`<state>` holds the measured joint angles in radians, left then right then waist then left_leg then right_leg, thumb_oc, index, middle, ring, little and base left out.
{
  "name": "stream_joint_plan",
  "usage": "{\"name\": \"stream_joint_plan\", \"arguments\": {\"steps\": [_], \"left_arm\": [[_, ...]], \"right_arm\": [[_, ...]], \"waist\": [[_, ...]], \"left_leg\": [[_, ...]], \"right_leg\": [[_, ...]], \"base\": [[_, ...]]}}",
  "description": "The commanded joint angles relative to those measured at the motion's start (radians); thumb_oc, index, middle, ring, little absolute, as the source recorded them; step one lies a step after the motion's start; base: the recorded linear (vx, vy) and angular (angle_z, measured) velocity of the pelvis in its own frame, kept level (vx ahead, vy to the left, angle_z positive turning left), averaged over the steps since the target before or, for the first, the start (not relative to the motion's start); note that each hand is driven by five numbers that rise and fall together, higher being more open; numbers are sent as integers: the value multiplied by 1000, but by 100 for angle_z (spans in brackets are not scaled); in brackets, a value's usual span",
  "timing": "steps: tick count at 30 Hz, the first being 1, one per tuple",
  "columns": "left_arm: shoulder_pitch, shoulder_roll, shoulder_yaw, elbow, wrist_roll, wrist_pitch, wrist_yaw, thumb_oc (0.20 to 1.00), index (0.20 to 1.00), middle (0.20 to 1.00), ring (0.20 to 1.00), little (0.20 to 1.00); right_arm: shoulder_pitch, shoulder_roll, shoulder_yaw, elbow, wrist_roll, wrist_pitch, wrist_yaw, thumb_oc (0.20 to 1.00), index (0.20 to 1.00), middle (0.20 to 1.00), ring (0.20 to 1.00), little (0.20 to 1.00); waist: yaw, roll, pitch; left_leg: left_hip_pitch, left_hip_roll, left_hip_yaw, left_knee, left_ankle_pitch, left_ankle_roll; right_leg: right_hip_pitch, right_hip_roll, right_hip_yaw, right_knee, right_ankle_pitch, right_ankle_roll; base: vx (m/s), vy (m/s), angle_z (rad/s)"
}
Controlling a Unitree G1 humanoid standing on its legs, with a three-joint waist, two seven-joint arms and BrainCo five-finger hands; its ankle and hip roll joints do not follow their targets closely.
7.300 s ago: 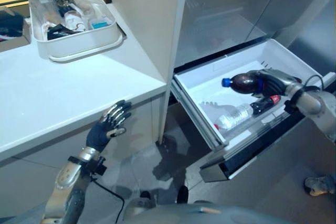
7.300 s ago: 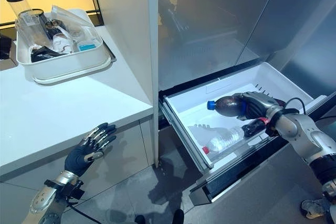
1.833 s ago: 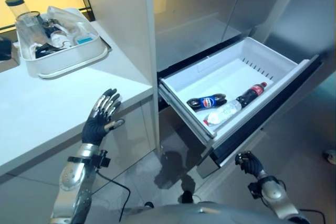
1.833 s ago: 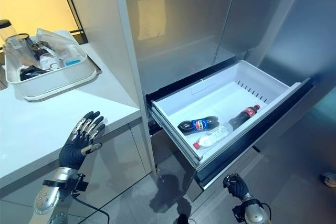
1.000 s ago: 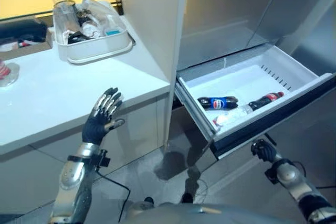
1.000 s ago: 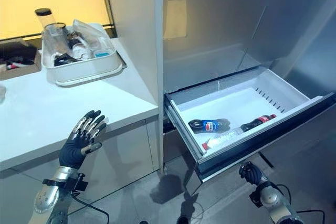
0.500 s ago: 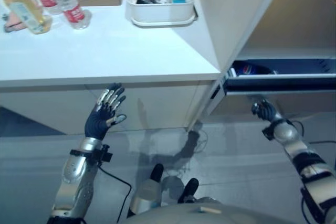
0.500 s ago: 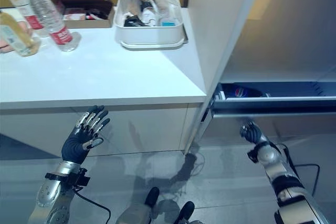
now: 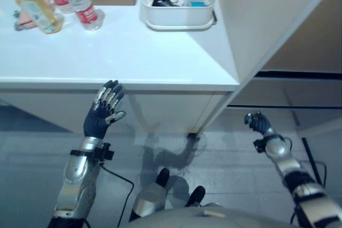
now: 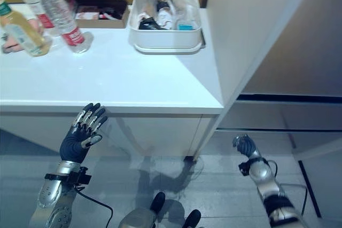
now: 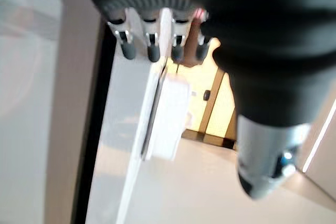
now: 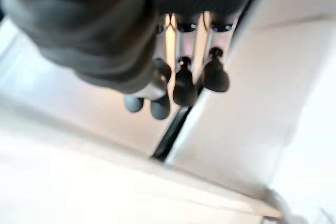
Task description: Take the drinks into the refrigerator
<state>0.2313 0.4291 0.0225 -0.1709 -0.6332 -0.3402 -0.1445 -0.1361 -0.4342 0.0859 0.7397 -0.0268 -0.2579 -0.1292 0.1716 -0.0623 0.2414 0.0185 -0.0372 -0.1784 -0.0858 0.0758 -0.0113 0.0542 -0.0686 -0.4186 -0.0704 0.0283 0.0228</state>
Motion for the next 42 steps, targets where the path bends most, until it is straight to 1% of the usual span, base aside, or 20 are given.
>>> {"name": "stream_joint_plan", "arguments": {"steps": [1, 4, 8, 9, 10, 12, 19, 23, 27, 28, 29, 30, 31, 32, 36, 38, 39, 40, 41, 42], "left_arm": [[15, -18, 26, -58, 56, -73, 15, 1000, 1000, 1000, 1000, 1000], [24, -24, 38, -53, 74, -79, 23, 1000, 1000, 1000, 1000, 1000], [31, -27, 41, -43, 81, -83, 22, 1000, 1000, 1000, 1000, 1000], [34, -26, 42, -32, 88, -87, 22, 1000, 1000, 1000, 1000, 1000], [34, -26, 42, -31, 88, -87, 21, 1000, 1000, 1000, 1000, 1000], [35, -26, 37, -15, 101, -90, 19, 1000, 1000, 1000, 1000, 1000], [33, -22, 20, 20, 124, -90, 9, 1000, 1000, 1000, 1000, 1000], [30, -24, 12, 38, 133, -92, 9, 1000, 1000, 1000, 1000, 1000], [23, -29, -1, 108, 155, -93, 15, 1000, 1000, 1000, 1000, 1000], [13, -25, -11, 169, 196, -100, 30, 1000, 1000, 1000, 1000, 1000], [11, -26, -12, 171, 197, -102, 30, 1000, 1000, 1000, 1000, 1000], [1, -16, -25, 246, 257, -111, 50, 1000, 1000, 1000, 1000, 1000], [0, -16, -26, 248, 258, -112, 50, 1000, 1000, 1000, 1000, 1000], [-6, -5, -42, 305, 310, -120, 62, 1000, 1000, 1000, 1000, 1000], [-10, 23, -68, 349, 385, -138, 79, 1000, 1000, 1000, 1000, 1000], [-10, 50, -100, 344, 348, -140, 25, 1000, 1000, 1000, 1000, 1000], [-10, 50, -100, 344, 348, -140, 25, 1000, 1000, 1000, 1000, 1000], [-14, 98, -140, 320, 310, -130, -45, 1000, 1000, 1000, 1000, 1000], [-14, 100, -140, 321, 307, -130, -47, 1000, 1000, 1000, 1000, 1000], [-12, 131, -161, 303, 260, -119, -105, 1000, 1000, 1000, 1000, 1000]], "right_arm": [[-5, -40, -14, -76, 36, -65, -36, 200, 200, 200, 200, 200], [76, -28, -32, -140, 36, -80, -19, 200, 200, 200, 200, 200], [127, -20, -40, -188, 54, -97, 5, 200, 200, 200, 200, 200], [156, -18, -39, -225, 71, -107, 31, 812, 812, 812, 812, 812], [158, -18, -39, -227, 72, -106, 32, 1000, 1000, 1000, 1000, 1000], [188, -13, -29, -254, 91, -119, 64, 1000, 1000, 1000, 1000, 1000], [235, 1, 3, -277, 102, -129, 105, 1000, 1000, 1000, 1000, 1000], [253, 7, 7, -286, 107, -130, 114, 1000, 1000, 1000, 1000, 1000], [259, 15, 13, -274, 116, -130, 120, 1000, 1000, 1000, 1000, 1000], [254, 22, 20, -245, 116, -131, 116, 1000, 1000, 1000, 1000, 1000], [254, 22, 20, -245, 116, -131, 116, 1000, 1000, 1000, 1000, 1000], [254, 26, 21, -228, 118, -131, 115, 1000, 1000, 1000, 1000, 1000], [254, 26, 20, -228, 118, -131, 115, 1000, 1000, 1000, 1000, 1000], [259, 27, 22, -214, 116, -133, 116, 1000, 1000, 1000, 1000, 1000], [266, 24, 24, -198, 108, -136, 115, 1000, 1000, 1000, 1000, 1000], [266, 20, 27, -196, 109, -140, 116, 1000, 1000, 1000, 1000, 1000], [266, 20, 26, -196, 109, -140, 116, 1000, 1000, 1000, 1000, 1000], [261, 11, 29, -195, 115, -144, 127, 1000, 1000, 1000, 1000, 1000], [261, 11, 28, -195, 115, -145, 127, 1000, 1000, 1000, 1000, 1000], [260, 6, 29, -200, 118, -146, 136, 1000, 1000, 1000, 1000, 1000]], "waist": [[-10, -13, -46], [-42, -14, -48], [-61, -14, -50], [-72, -15, -51], [-71, -15, -51], [-85, -16, -54], [-111, -22, -63], [-120, -22, -68], [-129, -18, -75], [-132, -14, -79], [-131, -14, -79], [-134, -12, -82], [-133, -12, -81], [-136, -8, -84], [-140, -3, -86], [-142, 2, -87], [-142, 2, -87], [-147, 7, -87], [-146, 6, -87], [-149, 8, -88]], "left_leg": [[10, 25, 28, -1, -70, -5], [22, 31, 54, -1, -78, -6], [31, 35, 78, -1, -83, -6], [36, 37, 92, -1, -86, -7], [37, 37, 94, -1, -86, -7], [43, 40, 113, -1, -90, -8], [61, 46, 152, -1, -98, -10], [73, 46, 169, -1, -102, -9], [89, 48, 185, -1, -107, -8], [93, 47, 192, -1, -108, -8], [93, 47, 192, -1, -108, -8], [96, 45, 196, -1, -108, -8], [96, 45, 197, -1, -109, -8], [99, 44, 201, -1, -110, -8], [100, 42, 205, -1, -110, -8], [100, 42, 210, -1, -109, -7], [100, 42, 210, -1, -109, -7], [101, 42, 213, -1, -109, -8], [101, 43, 213, -1, -110, -8], [101, 43, 215, -1, -110, -8]], "right_leg": [[-20, -79, 29, 97, 19, 88], [-23, -73, 57, 89, 23, 88], [-25, -68, 84, 81, 30, 90], [-27, -64, 101, 77, 32, 91], [-27, -63, 103, 77, 32, 91], [-28, -58, 123, 69, 37, 93], [-28, -48, 164, 61, 46, 97], [-25, -44, 182, 60, 48, 97], [-19, -40, 199, 60, 48, 97], [-18, -39, 205, 61, 49, 98], [-18, -39, 206, 61, 49, 98], [-17, -39, 209, 63, 48, 100], [-17, -39, 209, 63, 48, 100], [-16, -38, 213, 65, 47, 100], [-17, -38, 220, 64, 48, 103], [-19, -36, 228, 62, 51, 104], [-20, -36, 228, 62, 51, 104], [-21, -35, 230, 62, 52, 105], [-21, -35, 230, 62, 52, 105], [-22, -35, 231, 61, 52, 106]], "base": [[-9, 20, -26], [-11, 20, -30], [-14, 15, -23], [-14, 13, -20], [-9, 13, -38], [-11, 7, -39], [-2, 4, -22], [11, 6, -18], [1, 11, -17], [2, 9, -16], [-1, 19, -11], [-3, 10, -6], [-5, 20, -8], [3, 18, -6], [1, 5, -1], [0, 0, 0], [0, 0, 0], [0, 0, 0], [0, 0, 0], [0, 0, 0]]}}
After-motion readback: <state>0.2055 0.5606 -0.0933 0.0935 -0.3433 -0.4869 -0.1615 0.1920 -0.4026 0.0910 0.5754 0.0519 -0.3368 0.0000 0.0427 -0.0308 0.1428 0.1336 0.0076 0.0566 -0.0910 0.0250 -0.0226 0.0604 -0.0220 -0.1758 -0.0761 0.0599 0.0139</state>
